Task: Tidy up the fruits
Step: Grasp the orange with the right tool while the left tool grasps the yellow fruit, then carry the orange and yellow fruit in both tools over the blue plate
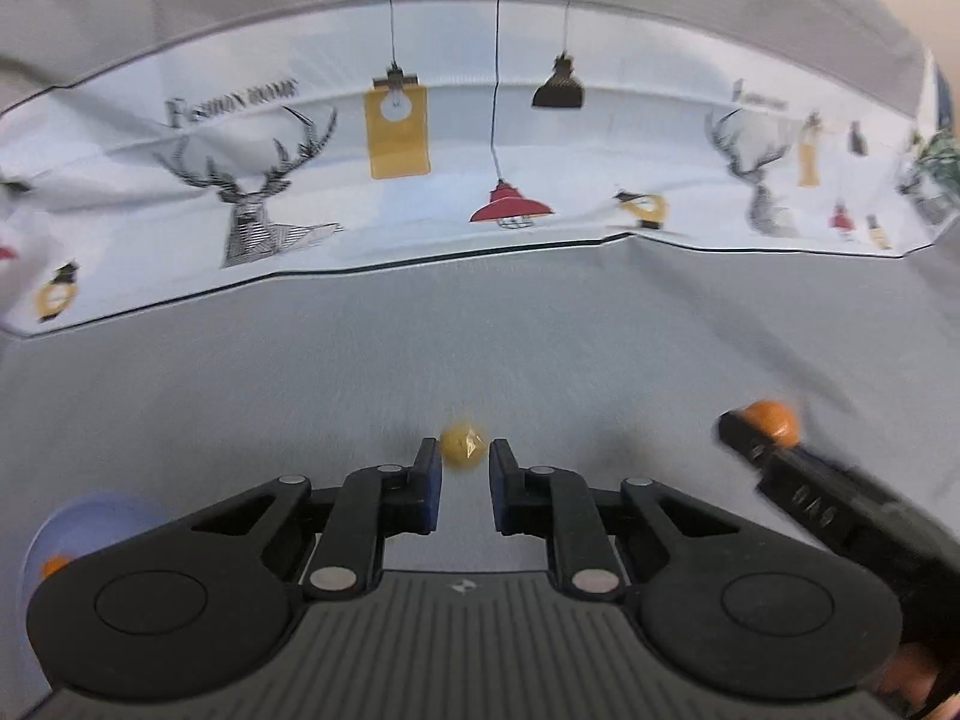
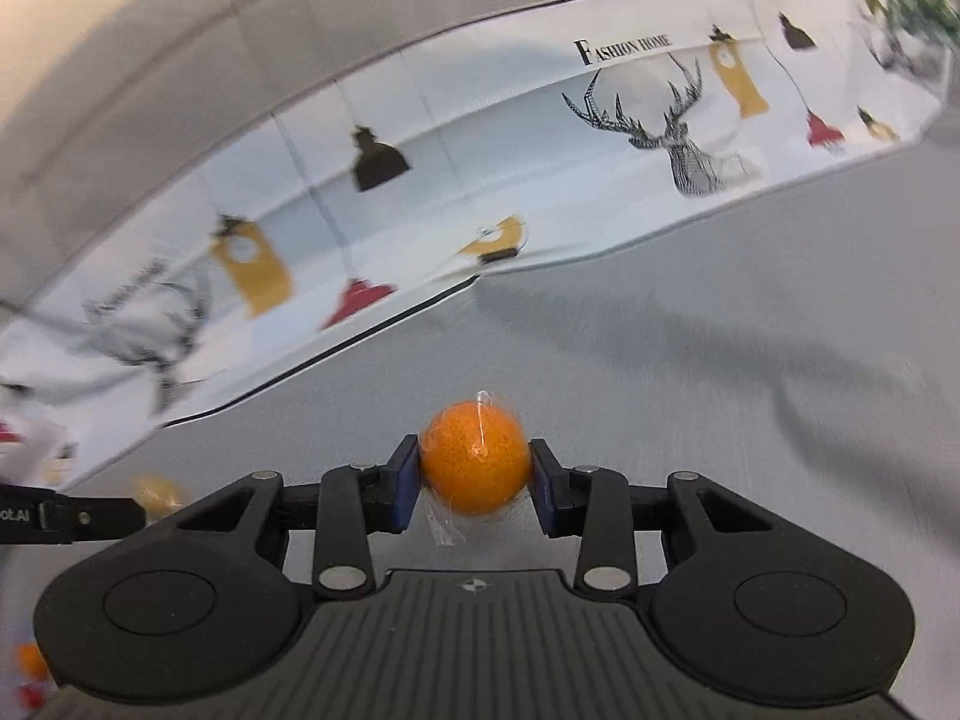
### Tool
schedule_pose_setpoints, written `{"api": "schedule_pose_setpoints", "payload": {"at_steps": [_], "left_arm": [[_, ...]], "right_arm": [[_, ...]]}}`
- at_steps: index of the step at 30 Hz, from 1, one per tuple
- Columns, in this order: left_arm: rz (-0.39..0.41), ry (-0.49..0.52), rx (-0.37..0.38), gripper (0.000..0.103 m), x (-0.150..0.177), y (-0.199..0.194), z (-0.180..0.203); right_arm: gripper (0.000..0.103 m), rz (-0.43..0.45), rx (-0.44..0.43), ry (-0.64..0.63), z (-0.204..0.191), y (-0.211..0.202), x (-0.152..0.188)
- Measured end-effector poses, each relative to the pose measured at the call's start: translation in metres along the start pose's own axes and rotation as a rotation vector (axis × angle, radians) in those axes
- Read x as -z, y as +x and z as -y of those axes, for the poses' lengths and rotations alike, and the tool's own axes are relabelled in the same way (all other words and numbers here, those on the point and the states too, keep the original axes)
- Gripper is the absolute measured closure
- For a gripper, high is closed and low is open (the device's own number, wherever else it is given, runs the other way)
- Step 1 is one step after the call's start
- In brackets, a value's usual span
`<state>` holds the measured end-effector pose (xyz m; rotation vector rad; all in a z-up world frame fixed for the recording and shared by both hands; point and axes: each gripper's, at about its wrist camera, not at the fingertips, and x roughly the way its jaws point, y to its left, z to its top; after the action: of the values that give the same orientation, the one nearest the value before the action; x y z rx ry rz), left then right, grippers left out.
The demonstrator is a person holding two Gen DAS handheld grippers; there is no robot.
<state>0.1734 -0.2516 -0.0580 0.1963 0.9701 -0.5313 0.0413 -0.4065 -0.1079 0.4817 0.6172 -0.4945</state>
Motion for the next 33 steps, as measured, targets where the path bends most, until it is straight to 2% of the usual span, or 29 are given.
{"api": "schedule_pose_setpoints", "payload": {"at_steps": [2, 6, 9, 13, 15, 17, 18, 19, 27, 29, 30, 31, 33], "left_arm": [[0.024, -0.006, 0.014, 0.090, 0.015, -0.030, -0.004], [0.062, -0.022, 0.019, 0.090, 0.041, -0.056, -0.019], [0.009, -0.046, 0.034, 0.090, 0.065, -0.042, -0.033], [-0.080, -0.060, 0.016, 0.087, 0.091, -0.016, -0.046], [-0.100, -0.060, 0.009, 0.070, 0.088, -0.003, -0.047], [-0.083, -0.077, -0.008, 0.018, 0.079, 0.008, -0.047], [-0.067, -0.087, -0.022, 0.012, 0.073, 0.014, -0.047], [-0.052, -0.092, -0.035, 0.011, 0.068, 0.022, -0.045], [-0.127, -0.003, -0.120, 0.014, 0.036, 0.110, -0.023], [-0.177, 0.028, -0.111, 0.051, 0.036, 0.128, -0.022], [-0.164, 0.036, -0.102, 0.058, 0.036, 0.128, -0.021], [-0.153, 0.056, -0.082, 0.075, 0.036, 0.124, -0.019], [-0.169, 0.080, -0.084, 0.075, 0.038, 0.120, -0.016]], "right_arm": [[0.064, -0.003, -0.033, 0.011, -0.012, -0.034, 0.015], [0.064, -0.001, -0.037, -0.043, -0.034, -0.077, 0.042], [0.064, -0.035, -0.007, -0.050, -0.034, -0.084, 0.060], [0.064, -0.063, 0.022, -0.030, -0.025, -0.087, 0.083], [0.064, -0.081, 0.029, -0.006, -0.019, -0.082, 0.091], [0.064, -0.094, 0.033, 0.007, -0.014, -0.073, 0.094], [0.064, -0.095, 0.034, 0.010, -0.012, -0.068, 0.095], [0.064, -0.088, 0.039, 0.006, -0.010, -0.062, 0.095], [0.064, -0.053, 0.059, 0.013, 0.012, -0.015, 0.105], [0.064, -0.041, 0.048, 0.013, 0.014, -0.012, 0.106], [0.064, -0.034, 0.044, -0.004, 0.013, -0.011, 0.104], [0.063, -0.031, 0.040, -0.016, 0.012, -0.009, 0.104], [0.063, -0.026, 0.041, -0.024, 0.011, -0.008, 0.104]]}}
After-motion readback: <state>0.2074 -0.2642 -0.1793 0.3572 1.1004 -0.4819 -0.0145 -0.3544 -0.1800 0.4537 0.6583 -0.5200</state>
